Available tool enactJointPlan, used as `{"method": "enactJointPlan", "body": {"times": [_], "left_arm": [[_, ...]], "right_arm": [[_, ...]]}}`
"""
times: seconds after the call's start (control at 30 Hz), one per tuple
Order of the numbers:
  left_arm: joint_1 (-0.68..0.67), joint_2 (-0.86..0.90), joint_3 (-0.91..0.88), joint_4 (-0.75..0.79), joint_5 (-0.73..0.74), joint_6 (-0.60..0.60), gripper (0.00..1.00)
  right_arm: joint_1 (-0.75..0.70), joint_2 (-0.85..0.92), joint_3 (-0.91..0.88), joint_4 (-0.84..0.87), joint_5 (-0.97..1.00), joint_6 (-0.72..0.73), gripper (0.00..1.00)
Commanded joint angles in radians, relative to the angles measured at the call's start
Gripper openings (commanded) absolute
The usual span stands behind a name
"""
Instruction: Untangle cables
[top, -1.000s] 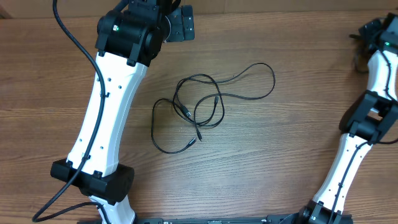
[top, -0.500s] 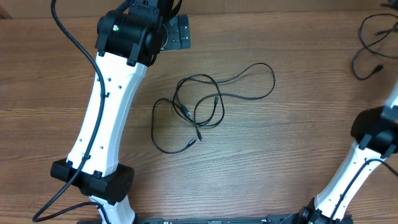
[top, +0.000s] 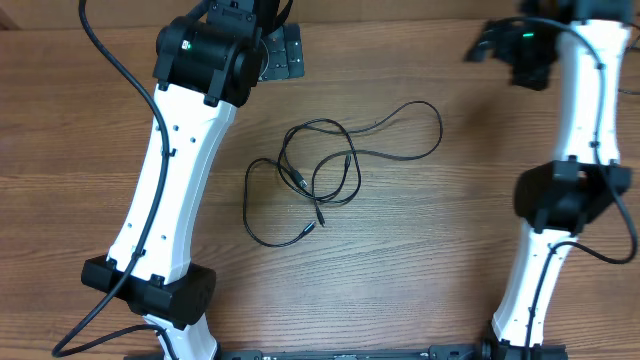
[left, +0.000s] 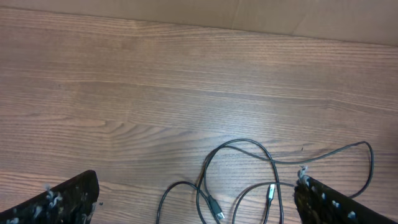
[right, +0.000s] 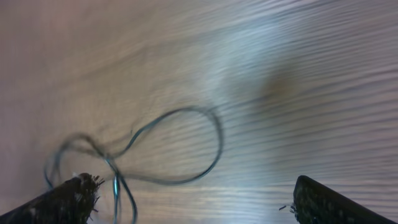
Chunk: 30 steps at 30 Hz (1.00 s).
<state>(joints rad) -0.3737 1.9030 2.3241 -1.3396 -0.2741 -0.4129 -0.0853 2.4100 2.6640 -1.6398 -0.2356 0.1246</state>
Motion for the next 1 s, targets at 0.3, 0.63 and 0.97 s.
{"method": "enactJointPlan", "body": {"times": [0.3,0.63,0.97], "left_arm": [[0.0,0.006,0.003,-0.093,0.005,-0.013,1.0],[0.001,0.006,0.003,-0.149,0.01,-0.014,1.0],[0.0,0.006,0.003,-0.158,0.031,-0.014,1.0]], "right_arm": [[0.182,-0.011,-0.211,0.101,0.016,1.146,1.0],[0.261,-0.011,-0.404,0.408,0.185,1.372,1.0],[0.276,-0.011,-0.608,0.565,0.188,1.22,0.05]]}}
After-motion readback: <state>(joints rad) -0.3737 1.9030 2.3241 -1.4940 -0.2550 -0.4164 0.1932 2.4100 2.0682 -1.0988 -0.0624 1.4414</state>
